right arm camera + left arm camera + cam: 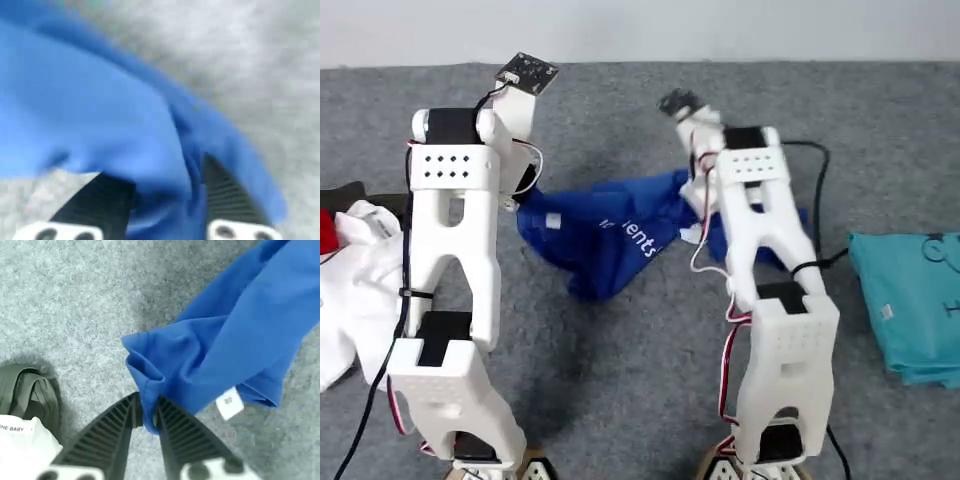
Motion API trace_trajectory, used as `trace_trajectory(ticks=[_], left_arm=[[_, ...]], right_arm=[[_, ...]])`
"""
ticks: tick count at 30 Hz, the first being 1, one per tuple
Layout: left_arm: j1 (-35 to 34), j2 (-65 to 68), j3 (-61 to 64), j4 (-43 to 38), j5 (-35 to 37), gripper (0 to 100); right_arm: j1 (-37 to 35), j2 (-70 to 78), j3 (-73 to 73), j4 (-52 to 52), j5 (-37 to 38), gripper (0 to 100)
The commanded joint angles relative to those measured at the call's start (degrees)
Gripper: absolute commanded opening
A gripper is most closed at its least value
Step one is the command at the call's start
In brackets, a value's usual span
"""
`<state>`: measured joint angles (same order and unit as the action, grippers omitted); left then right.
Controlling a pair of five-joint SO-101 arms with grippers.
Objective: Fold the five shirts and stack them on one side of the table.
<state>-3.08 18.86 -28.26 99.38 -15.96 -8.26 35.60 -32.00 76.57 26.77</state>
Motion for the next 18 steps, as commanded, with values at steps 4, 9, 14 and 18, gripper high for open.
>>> trace_trajectory(ticks=[4,9,14,18], left_arm=[[0.44,-3.25,-0.40,0.09,-0.35,1],[0.44,-3.52,3.82,-0.18,-0.44,1],[0.44,-3.78,4.09,-0.18,-0.44,1],[0.44,-3.60,4.09,-0.18,-0.44,1]], right_arm=[[4.88,2.51,-15.74,7.43,-1.76,74.6],[7.08,3.12,-20.04,11.38,-9.41,92.8],[8.31,3.03,-24.00,17.19,-14.07,95.3],[5.32,3.03,-24.70,26.59,-9.85,95.3]])
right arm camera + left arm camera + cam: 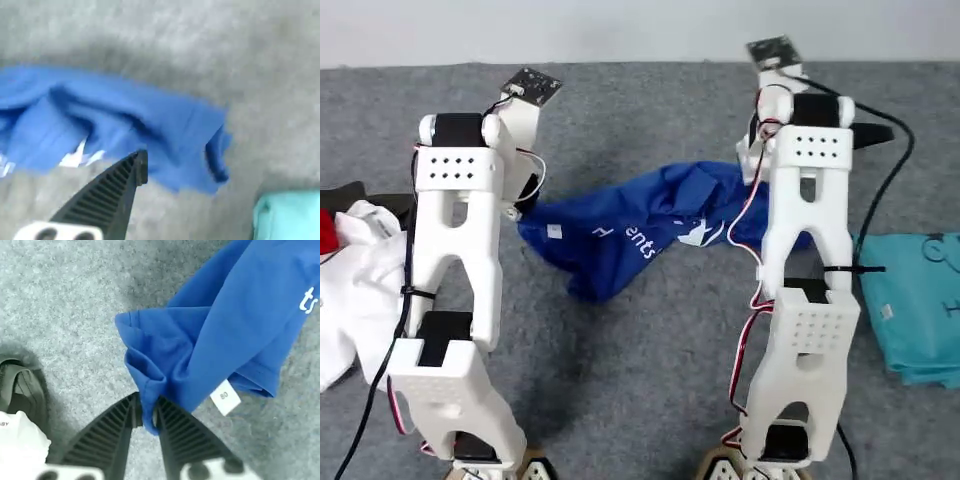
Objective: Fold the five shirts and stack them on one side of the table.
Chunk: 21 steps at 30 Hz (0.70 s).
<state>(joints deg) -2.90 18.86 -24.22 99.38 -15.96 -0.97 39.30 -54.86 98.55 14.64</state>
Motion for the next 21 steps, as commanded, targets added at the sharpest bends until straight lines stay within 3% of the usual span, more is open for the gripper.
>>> trace_trajectory(ticks=[1,9,15,21], left_arm=[[0.26,-3.52,0.04,-0.18,-0.44,1],[0.26,-3.25,0.31,-0.26,-0.44,1],[0.26,-3.25,0.31,-0.26,-0.44,1],[0.26,-3.25,0.31,-0.26,-0.44,1]], right_arm=[[-2.33,-0.75,-0.79,4.44,2.37,95.3],[-7.16,-1.01,0.26,3.21,1.23,95.3],[-6.81,-0.48,-6.68,-0.48,3.60,95.3],[-6.64,-0.40,-5.63,2.95,4.22,95.3]])
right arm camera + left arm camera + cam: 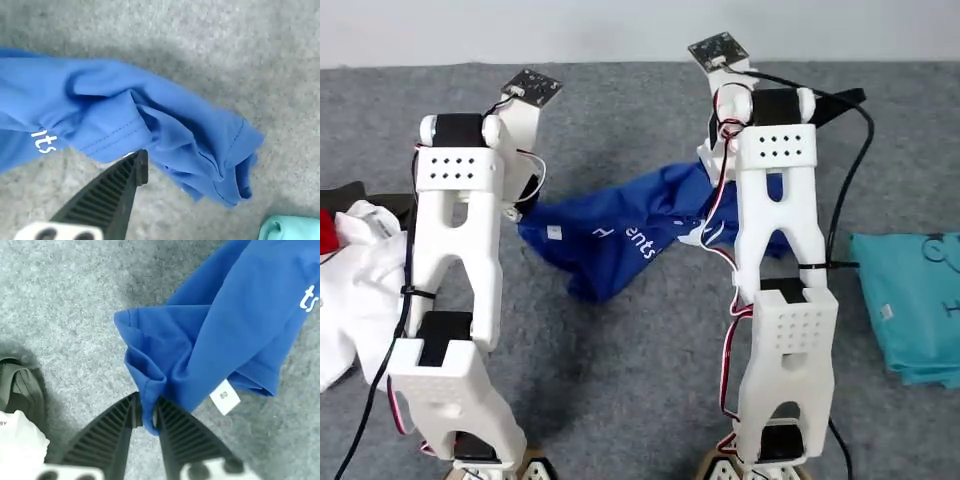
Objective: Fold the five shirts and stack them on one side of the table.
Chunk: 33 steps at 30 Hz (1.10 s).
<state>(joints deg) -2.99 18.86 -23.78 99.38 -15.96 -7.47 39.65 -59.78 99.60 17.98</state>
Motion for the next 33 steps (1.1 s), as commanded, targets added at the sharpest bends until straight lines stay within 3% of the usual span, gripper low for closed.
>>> trace_trajectory(ticks=[1,11,17,24,33], left_arm=[[0.35,-3.25,-0.13,-0.26,-0.44,1],[0.44,-3.25,-0.13,-0.26,-0.44,1],[3.52,-3.25,-0.13,-0.09,-0.44,1],[5.63,-3.25,-0.13,0.00,-0.44,1],[5.71,-3.25,-0.13,0.00,-0.44,1]], right_arm=[[-0.13,-0.75,-0.18,2.24,1.76,95.3],[1.19,-0.75,1.67,2.95,4.04,95.2],[1.63,-0.75,1.49,0.92,0.53,95.2],[2.42,-0.48,1.67,0.75,1.67,95.2],[2.33,9.36,1.58,-0.48,2.11,95.2]])
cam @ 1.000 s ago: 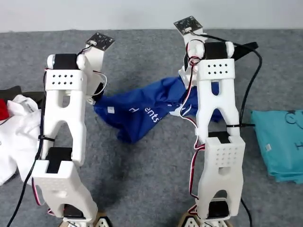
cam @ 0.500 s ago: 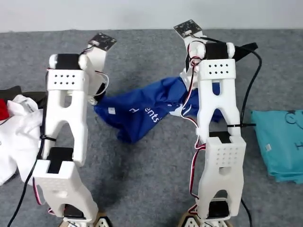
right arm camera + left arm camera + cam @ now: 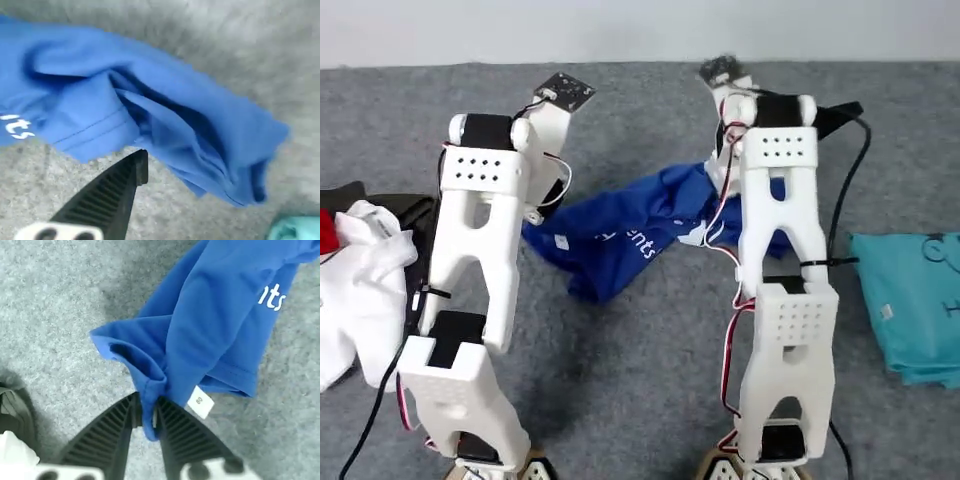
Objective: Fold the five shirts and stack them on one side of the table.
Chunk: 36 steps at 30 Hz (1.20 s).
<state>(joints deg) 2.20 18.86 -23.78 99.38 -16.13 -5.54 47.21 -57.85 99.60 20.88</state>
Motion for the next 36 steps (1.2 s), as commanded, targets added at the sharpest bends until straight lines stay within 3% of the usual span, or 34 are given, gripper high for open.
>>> trace_trajectory(ticks=[1,14,36], left_arm=[[0.53,-3.25,-0.13,0.00,-0.26,1],[0.62,-3.16,-0.13,-0.18,-0.26,1],[2.37,-3.16,-0.13,-0.18,-0.26,1]], right_arm=[[0.31,3.30,-0.44,0.57,-2.55,95.2],[0.13,9.89,-0.26,3.21,-23.30,95.2],[0.75,11.82,-4.57,1.98,-23.47,95.3]])
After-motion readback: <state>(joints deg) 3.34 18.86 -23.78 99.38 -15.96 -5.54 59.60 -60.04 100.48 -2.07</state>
